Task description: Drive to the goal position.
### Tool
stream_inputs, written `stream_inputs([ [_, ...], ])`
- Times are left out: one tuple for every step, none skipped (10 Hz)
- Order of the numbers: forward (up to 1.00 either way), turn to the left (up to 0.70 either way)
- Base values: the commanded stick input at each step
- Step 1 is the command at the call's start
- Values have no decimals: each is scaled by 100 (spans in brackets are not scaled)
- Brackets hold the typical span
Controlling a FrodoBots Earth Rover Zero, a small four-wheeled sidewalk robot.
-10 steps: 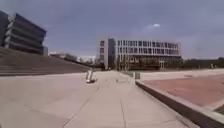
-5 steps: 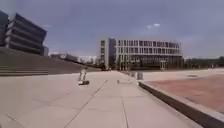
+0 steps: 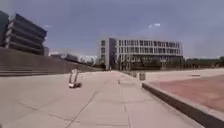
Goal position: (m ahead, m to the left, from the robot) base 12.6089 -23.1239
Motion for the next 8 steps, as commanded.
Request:
stream_inputs([
  [70, 0],
  [70, 0],
  [70, 0],
  [70, 0],
  [70, -15],
  [70, -35],
  [70, -29],
  [70, -6],
])
